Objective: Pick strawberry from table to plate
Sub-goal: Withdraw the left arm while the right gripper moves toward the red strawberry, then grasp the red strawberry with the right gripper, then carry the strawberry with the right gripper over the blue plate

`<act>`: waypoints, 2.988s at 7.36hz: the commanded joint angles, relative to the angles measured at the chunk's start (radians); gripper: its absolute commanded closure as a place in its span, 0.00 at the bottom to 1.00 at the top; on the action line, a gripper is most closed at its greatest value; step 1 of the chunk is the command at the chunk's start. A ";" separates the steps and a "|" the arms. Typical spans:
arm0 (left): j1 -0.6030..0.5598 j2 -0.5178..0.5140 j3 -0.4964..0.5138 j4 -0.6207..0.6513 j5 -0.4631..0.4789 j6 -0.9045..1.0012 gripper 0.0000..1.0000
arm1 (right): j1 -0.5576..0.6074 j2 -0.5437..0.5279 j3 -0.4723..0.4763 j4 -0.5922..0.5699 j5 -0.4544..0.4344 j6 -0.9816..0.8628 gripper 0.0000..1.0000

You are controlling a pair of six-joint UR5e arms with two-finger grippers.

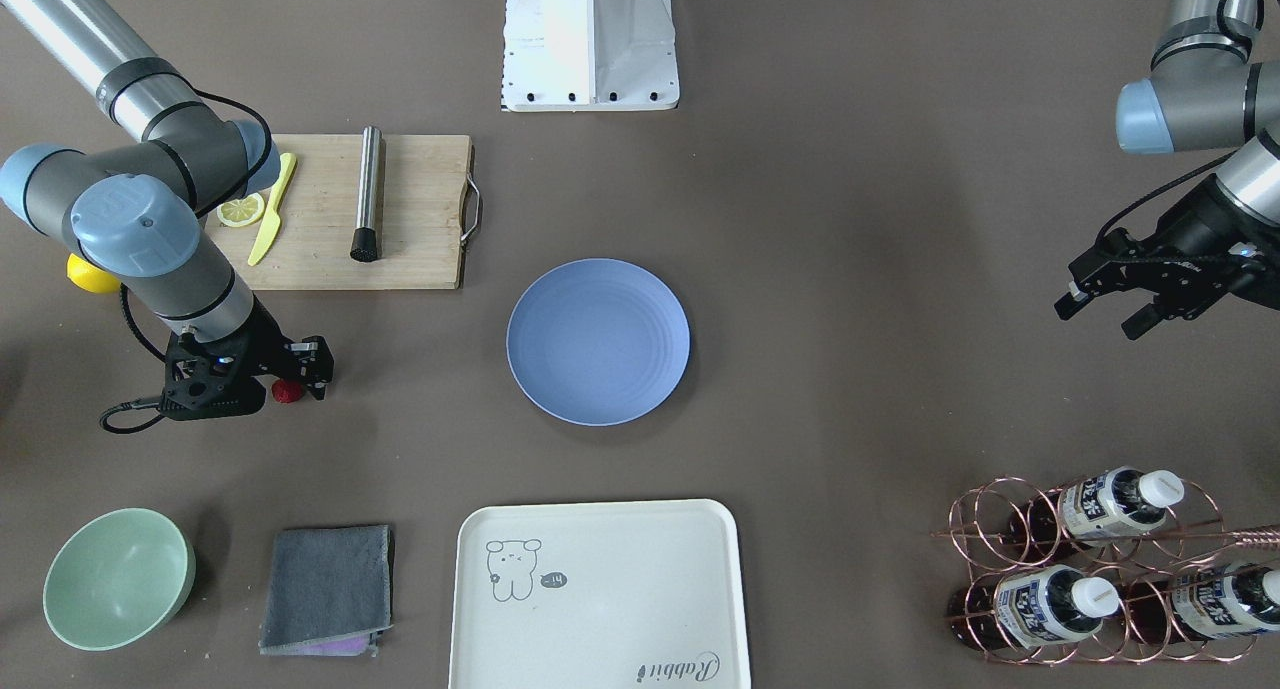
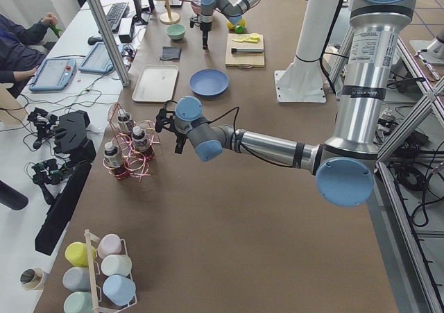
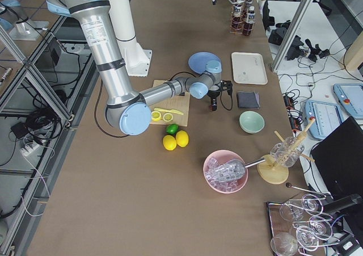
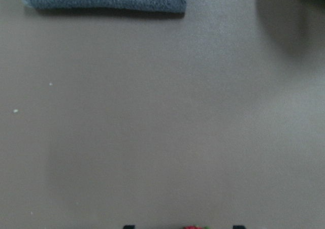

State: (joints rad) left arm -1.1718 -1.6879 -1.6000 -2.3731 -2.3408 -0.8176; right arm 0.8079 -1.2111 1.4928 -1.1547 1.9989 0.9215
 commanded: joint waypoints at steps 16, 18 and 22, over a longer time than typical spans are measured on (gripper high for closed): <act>-0.318 0.145 -0.097 0.500 -0.005 0.621 0.02 | -0.337 0.441 0.010 -0.323 -0.250 0.448 1.00; -0.319 0.174 -0.115 0.495 -0.005 0.621 0.02 | -0.343 0.501 -0.096 -0.283 -0.270 0.451 1.00; -0.319 0.186 -0.123 0.492 -0.005 0.621 0.02 | -0.302 0.519 -0.170 -0.237 -0.269 0.415 1.00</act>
State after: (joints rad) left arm -1.4909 -1.5026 -1.7219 -1.8804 -2.3455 -0.1964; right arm 0.5022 -0.6958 1.3359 -1.3947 1.7302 1.3403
